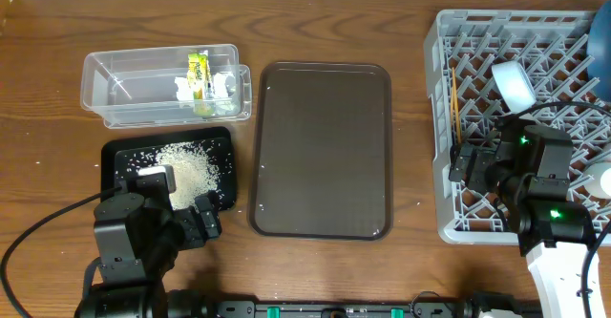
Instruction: Sort waste into correct bins and load items into the dishwasher rack
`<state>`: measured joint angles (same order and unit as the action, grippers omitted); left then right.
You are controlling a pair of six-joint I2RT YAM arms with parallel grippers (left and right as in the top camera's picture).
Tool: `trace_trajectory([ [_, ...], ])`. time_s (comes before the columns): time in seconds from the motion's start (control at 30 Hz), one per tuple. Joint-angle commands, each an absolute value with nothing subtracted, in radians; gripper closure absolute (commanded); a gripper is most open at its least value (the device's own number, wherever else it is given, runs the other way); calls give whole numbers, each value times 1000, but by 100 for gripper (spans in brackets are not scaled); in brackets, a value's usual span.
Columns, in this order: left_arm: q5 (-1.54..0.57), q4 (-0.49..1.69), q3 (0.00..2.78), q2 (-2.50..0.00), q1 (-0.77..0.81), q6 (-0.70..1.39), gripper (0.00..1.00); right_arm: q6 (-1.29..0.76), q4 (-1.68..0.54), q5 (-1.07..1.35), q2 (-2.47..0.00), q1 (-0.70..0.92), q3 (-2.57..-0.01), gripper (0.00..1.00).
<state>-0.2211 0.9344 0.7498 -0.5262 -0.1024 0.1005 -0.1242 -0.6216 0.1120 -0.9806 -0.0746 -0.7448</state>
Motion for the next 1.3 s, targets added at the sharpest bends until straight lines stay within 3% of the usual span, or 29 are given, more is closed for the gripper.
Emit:
trace_trajectory([
  [0.0, -208, 934, 743, -523, -106, 91, 5, -126, -625, 105, -971, -79, -743, 1],
  [0.47, -208, 934, 743, -523, -106, 91, 5, -114, -630, 140, -548, -77, -648, 1],
  [0.83, -208, 934, 743, -523, -106, 91, 5, -115, -221, 139, -99, -36, -183, 1],
  [1.03, -208, 934, 743, -523, -106, 91, 5, -115, 6, 137, -4, -6, -3, 1],
  [1.27, -208, 934, 743, -523, -106, 91, 5, -4, -59, 116, -5, 21, -5, 1],
])
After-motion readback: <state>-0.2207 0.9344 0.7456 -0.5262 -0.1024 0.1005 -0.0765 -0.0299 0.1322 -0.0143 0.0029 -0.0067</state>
